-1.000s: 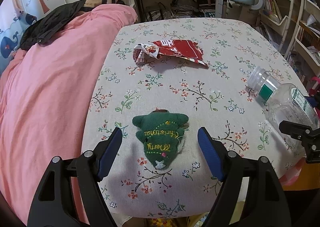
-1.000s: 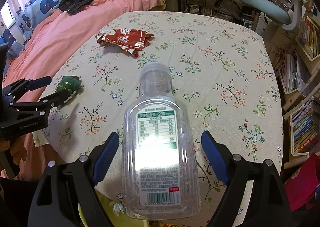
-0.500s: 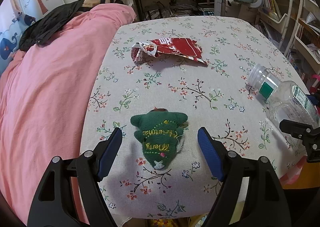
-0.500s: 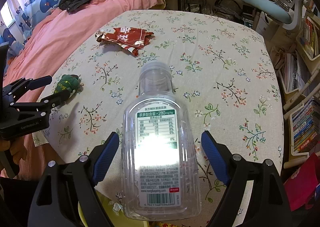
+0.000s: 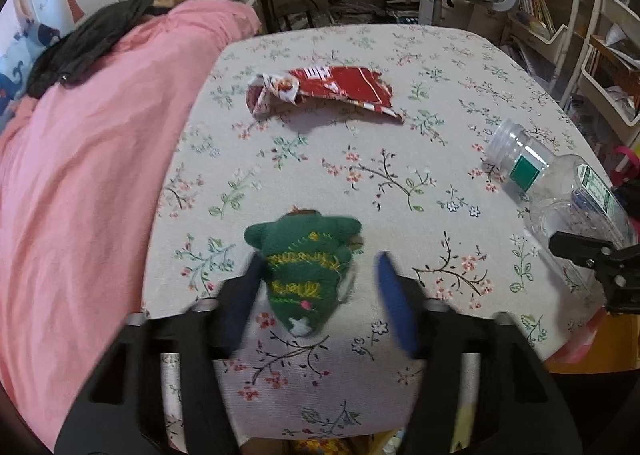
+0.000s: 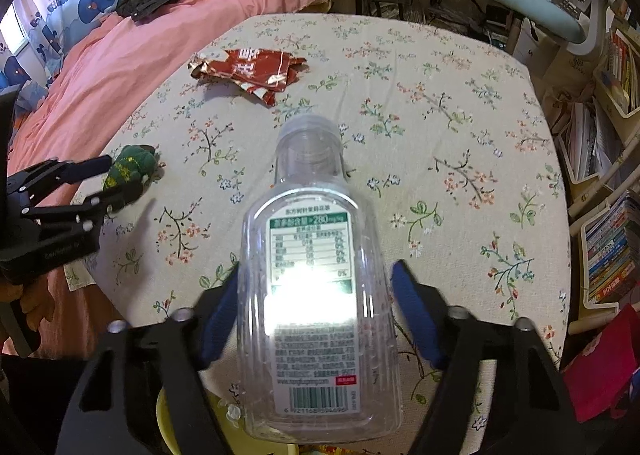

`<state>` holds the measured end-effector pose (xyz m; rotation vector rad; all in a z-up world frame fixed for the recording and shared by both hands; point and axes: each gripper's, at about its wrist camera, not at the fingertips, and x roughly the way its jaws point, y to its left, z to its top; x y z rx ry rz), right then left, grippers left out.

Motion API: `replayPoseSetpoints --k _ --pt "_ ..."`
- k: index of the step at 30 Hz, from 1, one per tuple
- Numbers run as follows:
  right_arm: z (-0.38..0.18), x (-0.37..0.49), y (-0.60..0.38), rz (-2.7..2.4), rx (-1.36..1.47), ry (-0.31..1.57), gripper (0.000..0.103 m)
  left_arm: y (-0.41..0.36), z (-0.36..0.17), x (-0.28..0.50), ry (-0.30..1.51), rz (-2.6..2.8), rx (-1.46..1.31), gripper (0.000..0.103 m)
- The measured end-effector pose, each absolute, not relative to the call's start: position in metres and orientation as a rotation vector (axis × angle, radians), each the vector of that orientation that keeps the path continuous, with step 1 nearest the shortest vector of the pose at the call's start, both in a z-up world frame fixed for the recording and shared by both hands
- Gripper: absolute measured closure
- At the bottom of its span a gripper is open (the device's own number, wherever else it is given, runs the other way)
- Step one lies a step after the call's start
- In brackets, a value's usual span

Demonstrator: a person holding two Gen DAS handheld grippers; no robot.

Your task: Collect trash

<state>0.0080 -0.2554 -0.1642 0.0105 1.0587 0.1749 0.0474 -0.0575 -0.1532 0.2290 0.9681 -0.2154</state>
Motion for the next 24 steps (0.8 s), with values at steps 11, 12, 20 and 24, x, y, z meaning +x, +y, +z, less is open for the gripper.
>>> replayPoseSetpoints --k 11,12,20,24 --pt "-0.155 0.005 -0.267 0.168 0.073 1.016 0.048 -0.034 -0.138 0.051 0.939 -0.257 0.026 0.078" --pt "-0.154 0.005 -0.267 0.169 0.080 1.012 0.048 -0.034 -0.137 0.051 0.933 -0.257 0.019 0.078" --pt "-0.143 0.004 -0.272 0.194 0.157 0.966 0.048 -0.030 -0.120 0.046 0.861 -0.238 -0.023 0.078" --pt "-0.135 0.002 -0.276 0.199 0.212 0.924 0.048 -0.032 -0.105 0.036 0.790 -0.227 -0.018 0.077"
